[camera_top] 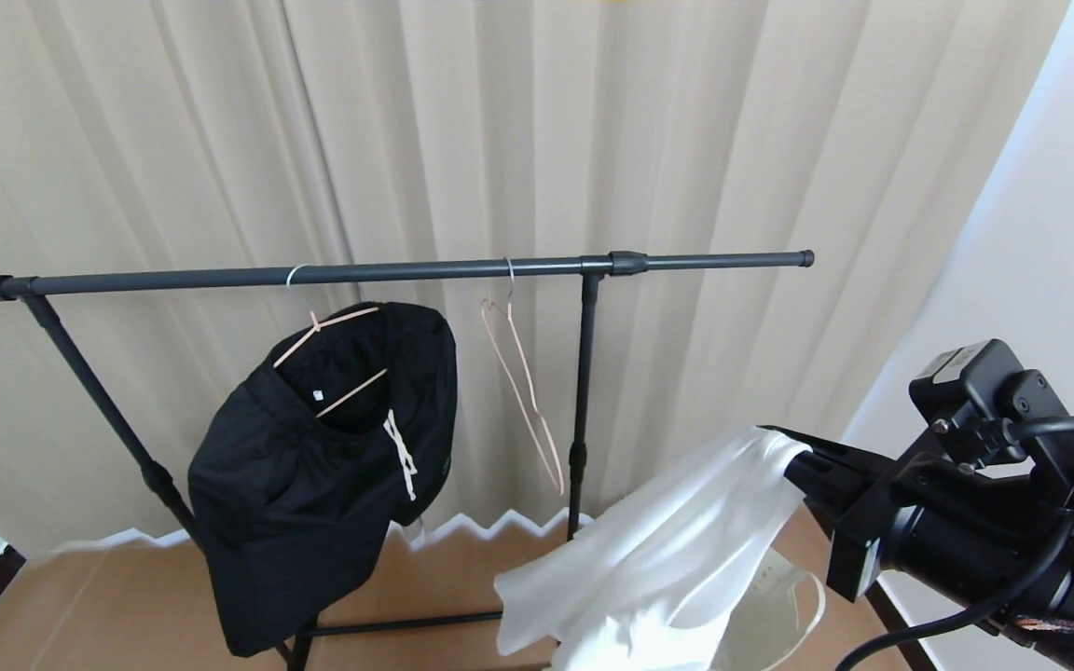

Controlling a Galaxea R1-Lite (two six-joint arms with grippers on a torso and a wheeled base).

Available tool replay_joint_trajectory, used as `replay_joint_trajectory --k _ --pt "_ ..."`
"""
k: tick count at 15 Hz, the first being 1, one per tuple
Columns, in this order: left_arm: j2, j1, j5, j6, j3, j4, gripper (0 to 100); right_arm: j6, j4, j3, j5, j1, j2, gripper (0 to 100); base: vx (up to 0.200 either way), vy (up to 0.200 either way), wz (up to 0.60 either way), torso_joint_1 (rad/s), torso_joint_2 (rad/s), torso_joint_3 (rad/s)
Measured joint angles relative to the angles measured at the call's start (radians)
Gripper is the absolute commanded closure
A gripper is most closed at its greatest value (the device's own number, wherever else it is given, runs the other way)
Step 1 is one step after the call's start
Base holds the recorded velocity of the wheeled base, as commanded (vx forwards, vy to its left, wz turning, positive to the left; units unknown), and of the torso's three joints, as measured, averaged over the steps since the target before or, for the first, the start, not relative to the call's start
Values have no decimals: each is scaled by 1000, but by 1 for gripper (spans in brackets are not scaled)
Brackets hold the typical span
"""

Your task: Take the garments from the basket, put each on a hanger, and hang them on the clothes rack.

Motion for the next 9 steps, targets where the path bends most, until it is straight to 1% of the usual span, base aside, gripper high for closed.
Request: replay_joint_trajectory --k 6,9 --pt "0 0 0 0 0 0 0 0 0 0 0 0 -3 100 0 200 0 9 2 4" --pt "0 -1 0 1 0 1 0 0 0 0 0 -2 -3 100 0 0 0 0 0 0"
